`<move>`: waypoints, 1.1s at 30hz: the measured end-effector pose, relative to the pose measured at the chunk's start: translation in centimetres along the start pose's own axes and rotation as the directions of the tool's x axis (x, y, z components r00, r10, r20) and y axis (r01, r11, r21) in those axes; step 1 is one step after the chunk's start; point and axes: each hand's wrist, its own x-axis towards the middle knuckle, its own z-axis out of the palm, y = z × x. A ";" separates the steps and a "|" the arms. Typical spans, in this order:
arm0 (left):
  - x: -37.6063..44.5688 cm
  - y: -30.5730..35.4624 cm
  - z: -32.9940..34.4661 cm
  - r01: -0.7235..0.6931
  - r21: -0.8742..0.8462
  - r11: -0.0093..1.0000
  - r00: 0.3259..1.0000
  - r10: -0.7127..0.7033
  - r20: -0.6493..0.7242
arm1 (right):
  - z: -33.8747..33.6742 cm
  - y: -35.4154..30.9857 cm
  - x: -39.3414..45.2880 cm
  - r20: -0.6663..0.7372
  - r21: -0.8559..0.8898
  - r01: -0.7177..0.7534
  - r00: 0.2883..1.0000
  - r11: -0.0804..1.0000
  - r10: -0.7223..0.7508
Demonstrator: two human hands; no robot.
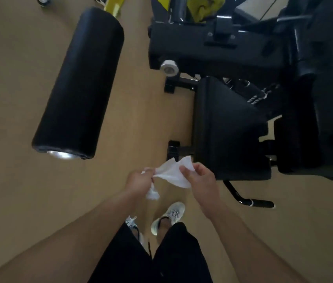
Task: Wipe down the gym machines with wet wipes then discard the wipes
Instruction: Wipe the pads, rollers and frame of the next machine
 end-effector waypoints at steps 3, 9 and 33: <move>2.6 2.0 2.5 -0.020 0.101 0.995 0.998 0.015 0.054 | -2.4 1.2 3.7 -0.144 0.101 -0.040 0.988 0.994 0.054; 5.7 6.3 7.5 -0.254 0.185 0.949 0.953 0.214 0.213 | -6.0 0.7 10.5 -0.594 -0.206 0.274 0.728 0.939 -0.343; 17.3 10.5 4.9 -0.707 0.595 0.383 0.706 0.426 0.565 | -2.5 8.8 23.1 -0.062 -0.983 0.032 0.865 0.178 -0.497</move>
